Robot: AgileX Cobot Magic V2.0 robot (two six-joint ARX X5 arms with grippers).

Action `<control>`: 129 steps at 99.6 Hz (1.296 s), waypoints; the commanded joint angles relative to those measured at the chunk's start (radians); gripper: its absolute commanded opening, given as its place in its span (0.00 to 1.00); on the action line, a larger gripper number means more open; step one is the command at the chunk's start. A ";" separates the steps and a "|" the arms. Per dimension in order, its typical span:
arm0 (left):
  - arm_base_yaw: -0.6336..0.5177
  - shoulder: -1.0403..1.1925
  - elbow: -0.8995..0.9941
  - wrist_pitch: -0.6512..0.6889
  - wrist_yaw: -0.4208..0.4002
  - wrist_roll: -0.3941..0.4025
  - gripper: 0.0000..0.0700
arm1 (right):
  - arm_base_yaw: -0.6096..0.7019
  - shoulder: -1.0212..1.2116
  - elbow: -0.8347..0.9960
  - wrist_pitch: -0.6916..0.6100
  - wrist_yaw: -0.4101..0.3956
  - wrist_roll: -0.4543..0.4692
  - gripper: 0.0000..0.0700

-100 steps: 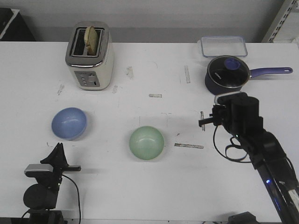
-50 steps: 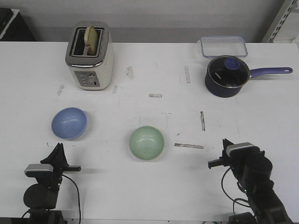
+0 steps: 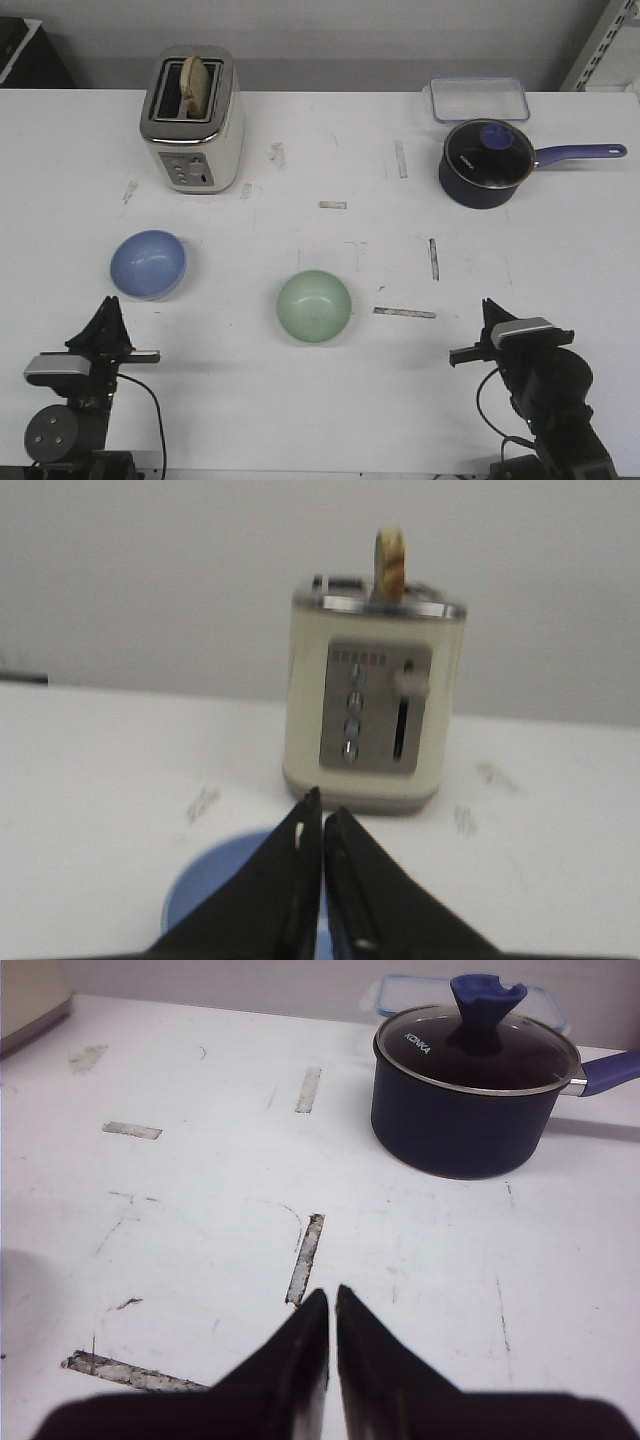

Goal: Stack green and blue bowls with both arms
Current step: 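Reach the left gripper to the light blue bowl rim and grasp it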

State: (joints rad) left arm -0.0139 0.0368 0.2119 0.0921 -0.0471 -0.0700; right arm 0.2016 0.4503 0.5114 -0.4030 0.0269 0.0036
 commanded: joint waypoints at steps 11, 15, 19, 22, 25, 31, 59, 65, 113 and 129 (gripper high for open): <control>0.001 0.159 0.276 -0.123 0.002 0.010 0.00 | 0.001 0.003 0.002 0.014 0.002 -0.025 0.00; 0.001 0.216 0.345 -0.163 0.002 0.010 0.00 | 0.001 0.003 0.002 0.014 0.002 -0.031 0.00; 0.000 0.274 0.414 -0.205 0.002 0.011 0.01 | 0.001 0.003 0.002 0.014 0.002 -0.031 0.00; 0.000 0.319 0.464 -0.234 0.002 0.011 0.02 | 0.001 0.003 0.002 0.014 0.002 -0.031 0.00; 0.000 0.365 0.513 -0.261 0.002 0.011 0.05 | 0.001 0.003 0.002 0.014 0.001 -0.031 0.00; 0.001 0.453 0.604 -0.313 0.002 0.011 0.18 | 0.001 0.003 0.002 0.014 0.001 -0.031 0.00; 0.005 0.832 0.943 -0.628 0.002 -0.003 0.83 | 0.001 0.003 0.002 0.014 0.001 -0.032 0.00; 0.015 0.920 0.999 -0.719 0.002 -0.003 0.83 | 0.001 0.003 0.002 0.013 0.001 -0.031 0.00; 0.219 1.381 1.042 -0.827 0.144 -0.004 0.81 | 0.001 0.003 0.002 0.005 0.000 -0.035 0.00; 0.266 1.492 1.042 -0.835 0.179 -0.011 0.81 | 0.001 0.003 0.002 0.005 0.000 -0.035 0.00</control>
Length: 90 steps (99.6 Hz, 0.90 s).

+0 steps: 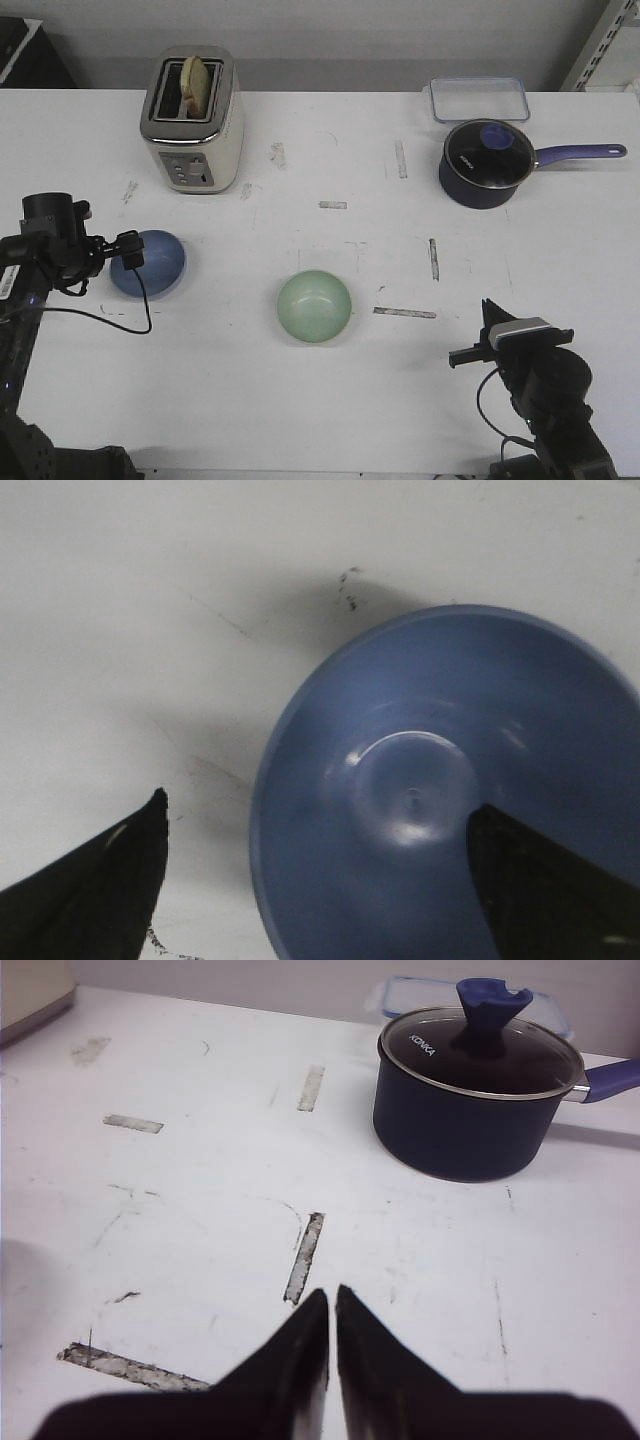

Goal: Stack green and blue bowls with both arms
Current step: 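Reach the left gripper to the light blue bowl rim and grasp it, then lift the blue bowl and carry it over the green bowl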

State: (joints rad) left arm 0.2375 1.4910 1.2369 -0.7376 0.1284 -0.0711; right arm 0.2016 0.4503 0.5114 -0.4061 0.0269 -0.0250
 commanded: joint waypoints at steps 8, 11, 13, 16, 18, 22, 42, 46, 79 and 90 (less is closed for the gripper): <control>0.027 0.073 0.017 -0.006 0.003 -0.013 0.76 | 0.001 0.003 0.002 0.008 0.000 -0.007 0.00; 0.032 0.084 0.017 -0.006 0.003 -0.013 0.71 | 0.001 0.003 0.002 0.008 0.000 -0.007 0.00; 0.033 0.090 0.017 -0.006 0.003 -0.013 0.68 | 0.001 0.003 0.002 0.008 0.000 -0.007 0.00; 0.034 0.097 0.017 -0.006 0.003 -0.013 0.62 | 0.001 0.003 0.002 0.008 0.000 -0.007 0.00; 0.036 0.100 0.017 -0.006 0.003 -0.013 0.59 | 0.001 0.003 0.002 0.008 0.000 -0.007 0.00; 0.038 0.106 0.017 -0.006 0.003 -0.013 0.50 | 0.001 0.003 0.002 0.008 0.000 -0.007 0.00; 0.038 0.113 0.017 -0.002 0.003 -0.012 0.04 | 0.001 0.003 0.002 0.008 0.000 -0.007 0.00; 0.038 0.113 0.017 -0.003 0.003 -0.012 0.00 | 0.001 0.003 0.002 0.008 0.000 -0.007 0.00; 0.040 0.103 0.028 0.005 0.018 -0.014 0.00 | 0.001 0.003 0.002 0.008 0.000 -0.007 0.00; 0.040 0.077 0.058 0.003 0.081 -0.028 0.00 | 0.001 0.003 0.002 0.008 0.000 -0.007 0.00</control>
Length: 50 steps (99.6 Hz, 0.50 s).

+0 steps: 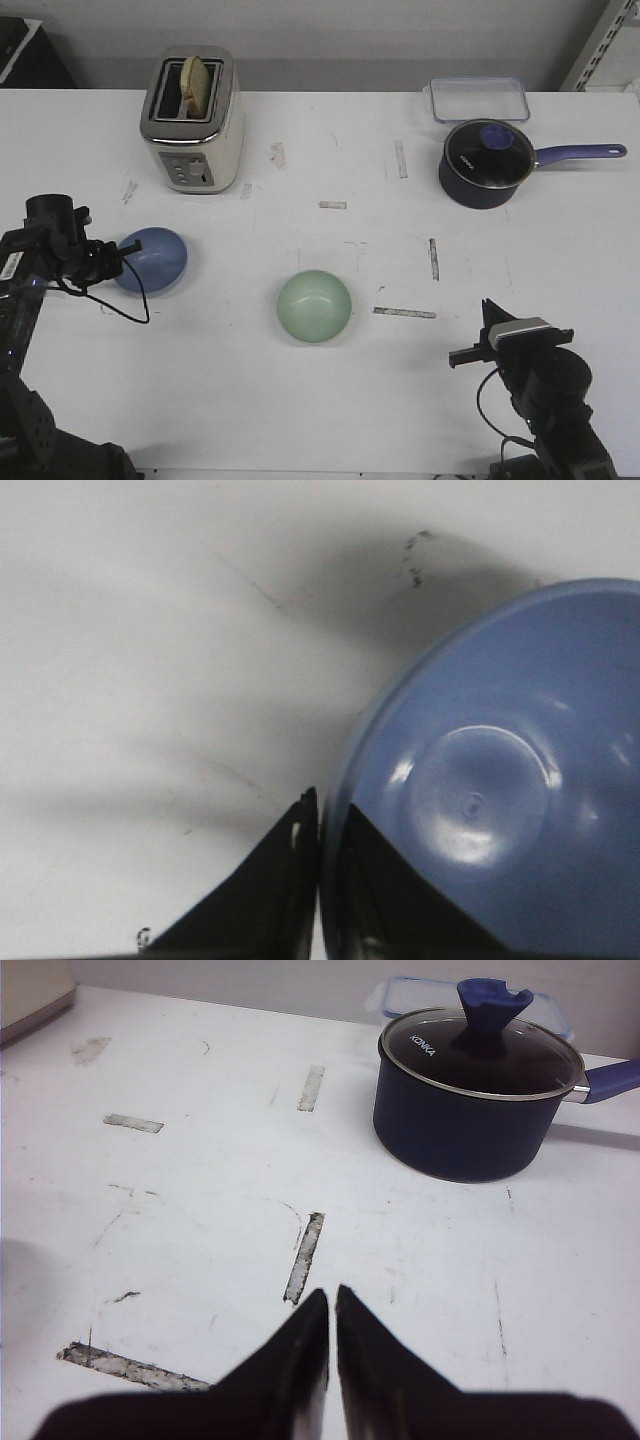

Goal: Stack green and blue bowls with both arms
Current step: 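Lift the blue bowl and carry it over the green bowl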

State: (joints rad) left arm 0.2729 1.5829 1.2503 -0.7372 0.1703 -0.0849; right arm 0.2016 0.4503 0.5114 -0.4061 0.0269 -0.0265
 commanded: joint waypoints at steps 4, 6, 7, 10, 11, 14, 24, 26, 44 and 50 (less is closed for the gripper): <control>0.005 -0.028 0.061 0.001 0.055 -0.014 0.00 | 0.001 0.003 0.002 0.008 0.000 -0.005 0.00; 0.005 -0.036 0.070 0.000 0.064 -0.014 0.00 | 0.001 0.003 0.002 0.008 0.000 -0.005 0.00; 0.004 -0.041 0.074 0.000 0.068 -0.014 0.00 | 0.001 0.003 0.002 0.008 0.000 -0.005 0.00; 0.001 -0.052 0.087 0.000 0.082 -0.017 0.00 | 0.001 0.003 0.002 0.008 0.000 -0.005 0.00; 0.000 -0.056 0.092 0.000 0.087 -0.019 0.00 | 0.001 0.003 0.002 0.008 0.000 -0.005 0.00; -0.006 -0.069 0.106 -0.001 0.099 -0.034 0.00 | 0.001 0.003 0.002 0.008 0.000 -0.005 0.00; -0.039 -0.119 0.150 -0.003 0.140 -0.094 0.00 | 0.001 0.003 0.002 0.008 0.000 -0.005 0.00; -0.048 -0.131 0.155 -0.002 0.147 -0.100 0.00 | 0.001 0.003 0.002 0.008 0.000 -0.005 0.00; -0.199 -0.222 0.178 0.002 0.156 -0.120 0.00 | 0.001 0.003 0.002 0.008 0.000 -0.005 0.00; -0.270 -0.239 0.177 0.002 0.156 -0.120 0.00 | 0.001 0.003 0.002 0.008 0.000 -0.005 0.00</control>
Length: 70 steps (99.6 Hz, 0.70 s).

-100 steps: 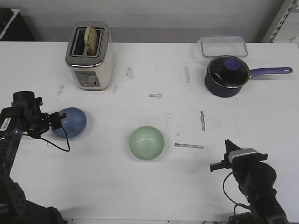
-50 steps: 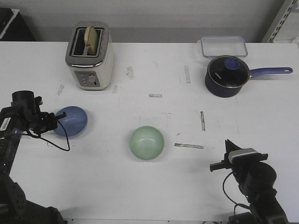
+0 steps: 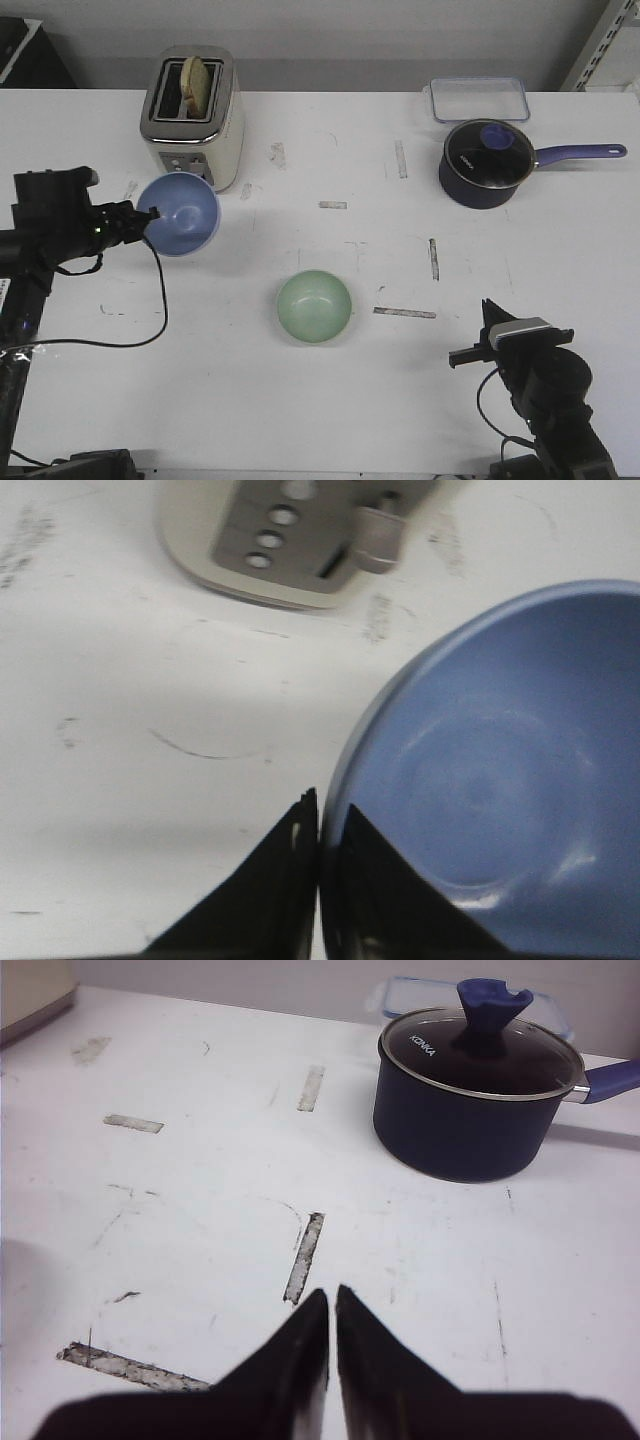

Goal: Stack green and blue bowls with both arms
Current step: 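Lift the blue bowl and carry it over the green bowl, then lower the blue bowl into the green bowl and open the left gripper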

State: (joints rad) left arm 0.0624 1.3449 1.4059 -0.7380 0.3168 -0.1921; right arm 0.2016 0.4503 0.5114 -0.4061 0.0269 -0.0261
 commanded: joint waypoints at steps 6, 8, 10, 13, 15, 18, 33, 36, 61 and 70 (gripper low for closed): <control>-0.135 -0.006 0.022 0.000 0.010 -0.013 0.00 | 0.001 0.003 0.002 0.008 0.000 -0.005 0.00; -0.160 -0.006 0.022 -0.002 0.010 -0.013 0.00 | 0.001 0.003 0.002 0.008 0.000 -0.005 0.00; -0.186 -0.006 0.022 -0.005 0.010 -0.013 0.00 | 0.001 0.003 0.002 0.008 0.000 -0.005 0.00; -0.224 -0.005 0.022 -0.009 0.010 -0.012 0.00 | 0.001 0.003 0.002 0.008 0.000 -0.005 0.00; -0.249 -0.002 0.022 -0.011 0.010 -0.012 0.00 | 0.001 0.003 0.002 0.008 0.000 -0.005 0.00; -0.286 0.003 0.022 -0.014 0.010 -0.011 0.00 | 0.001 0.003 0.002 0.008 0.000 -0.005 0.00; -0.435 0.048 0.022 -0.021 0.005 -0.008 0.00 | 0.001 0.003 0.002 0.005 0.000 -0.005 0.00; -0.457 0.061 0.022 -0.023 0.005 -0.008 0.00 | 0.001 0.003 0.002 0.004 0.000 -0.005 0.00; -0.579 0.193 0.022 -0.024 -0.059 0.024 0.00 | 0.001 0.003 0.002 0.001 0.000 -0.005 0.00; -0.593 0.233 0.022 -0.023 -0.073 0.024 0.00 | 0.001 0.003 0.002 0.001 0.000 -0.005 0.00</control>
State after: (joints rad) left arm -0.5228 1.5455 1.4063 -0.7639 0.2520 -0.1818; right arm 0.2016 0.4503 0.5114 -0.4107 0.0269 -0.0265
